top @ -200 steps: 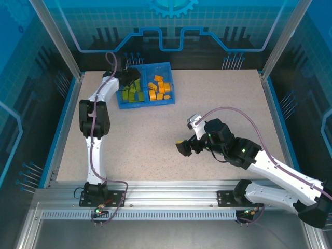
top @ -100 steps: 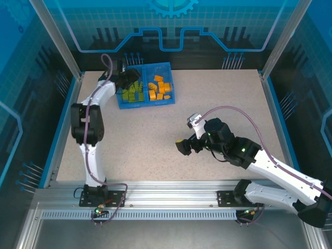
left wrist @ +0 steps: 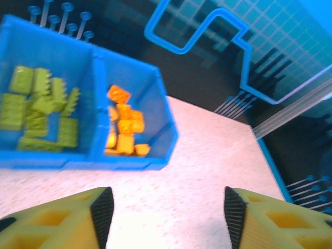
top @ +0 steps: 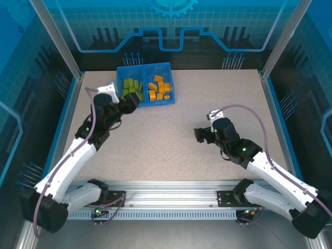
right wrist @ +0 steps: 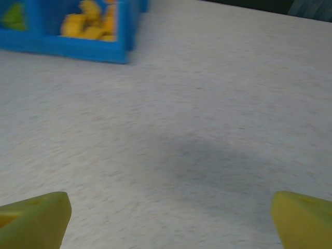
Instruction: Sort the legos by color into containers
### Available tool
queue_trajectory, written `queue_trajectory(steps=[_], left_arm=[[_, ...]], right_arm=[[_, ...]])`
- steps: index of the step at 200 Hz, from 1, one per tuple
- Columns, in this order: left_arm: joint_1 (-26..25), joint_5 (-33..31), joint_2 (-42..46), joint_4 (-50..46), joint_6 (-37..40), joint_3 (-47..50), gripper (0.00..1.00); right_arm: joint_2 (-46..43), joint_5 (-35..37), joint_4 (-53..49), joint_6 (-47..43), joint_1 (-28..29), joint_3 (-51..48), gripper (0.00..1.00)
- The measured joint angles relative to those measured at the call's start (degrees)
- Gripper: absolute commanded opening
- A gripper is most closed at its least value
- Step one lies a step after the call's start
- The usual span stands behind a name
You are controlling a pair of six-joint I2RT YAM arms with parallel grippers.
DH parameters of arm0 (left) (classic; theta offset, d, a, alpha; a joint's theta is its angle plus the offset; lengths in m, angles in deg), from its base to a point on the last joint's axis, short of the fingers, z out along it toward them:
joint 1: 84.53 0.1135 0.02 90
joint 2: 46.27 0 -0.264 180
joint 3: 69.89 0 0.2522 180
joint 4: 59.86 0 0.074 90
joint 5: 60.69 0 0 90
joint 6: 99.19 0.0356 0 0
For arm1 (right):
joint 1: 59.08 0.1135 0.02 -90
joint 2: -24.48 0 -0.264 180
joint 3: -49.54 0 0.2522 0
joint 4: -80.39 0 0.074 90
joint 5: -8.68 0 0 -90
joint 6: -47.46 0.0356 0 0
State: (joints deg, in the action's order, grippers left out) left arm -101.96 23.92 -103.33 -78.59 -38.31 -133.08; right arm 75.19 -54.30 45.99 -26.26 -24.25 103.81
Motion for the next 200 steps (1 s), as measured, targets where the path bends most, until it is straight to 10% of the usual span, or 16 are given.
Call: queue_trajectory(steps=[53, 124, 200], left_arm=[[0.0, -11.0, 13.4, -1.8, 11.4, 16.7, 0.98], [3.2, -16.7, 7.6, 13.3, 22.1, 30.3, 0.99], [15.3, -7.9, -11.8, 39.0, 23.6, 33.2, 0.99]], right_arm=[[2.5, 6.0, 17.6, -6.4, -15.1, -12.7, 1.00], [26.0, 0.2, 38.3, -10.7, -24.6, -13.7, 0.98], [34.7, -13.1, 59.4, -14.6, -29.3, -15.7, 1.00]])
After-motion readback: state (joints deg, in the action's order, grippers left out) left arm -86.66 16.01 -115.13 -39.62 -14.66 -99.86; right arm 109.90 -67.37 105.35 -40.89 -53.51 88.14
